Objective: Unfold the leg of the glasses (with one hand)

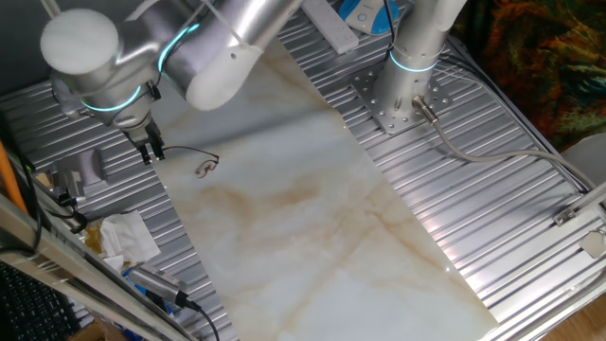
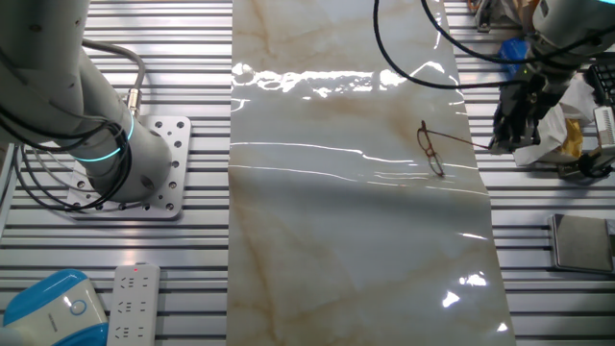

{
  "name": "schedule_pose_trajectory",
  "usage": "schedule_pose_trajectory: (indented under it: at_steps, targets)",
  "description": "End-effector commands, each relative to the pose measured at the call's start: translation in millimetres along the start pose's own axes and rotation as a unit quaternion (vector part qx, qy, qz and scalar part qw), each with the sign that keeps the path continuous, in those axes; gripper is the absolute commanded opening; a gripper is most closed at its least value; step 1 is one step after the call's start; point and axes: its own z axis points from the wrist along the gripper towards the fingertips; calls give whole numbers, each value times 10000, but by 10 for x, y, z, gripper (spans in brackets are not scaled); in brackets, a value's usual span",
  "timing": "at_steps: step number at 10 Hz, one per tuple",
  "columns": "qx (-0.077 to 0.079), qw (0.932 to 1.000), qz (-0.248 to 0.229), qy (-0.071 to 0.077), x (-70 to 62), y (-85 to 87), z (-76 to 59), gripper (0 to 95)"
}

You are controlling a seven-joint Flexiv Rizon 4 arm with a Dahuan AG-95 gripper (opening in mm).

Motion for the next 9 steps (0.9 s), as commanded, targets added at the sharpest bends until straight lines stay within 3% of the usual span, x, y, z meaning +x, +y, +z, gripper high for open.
schedule_pose_trajectory:
  at_steps: [1, 9]
  targets:
    - [-88, 9999, 65, 2, 16, -7, -51, 0]
    - [-164, 9998, 106, -56, 99, -94, -163, 0]
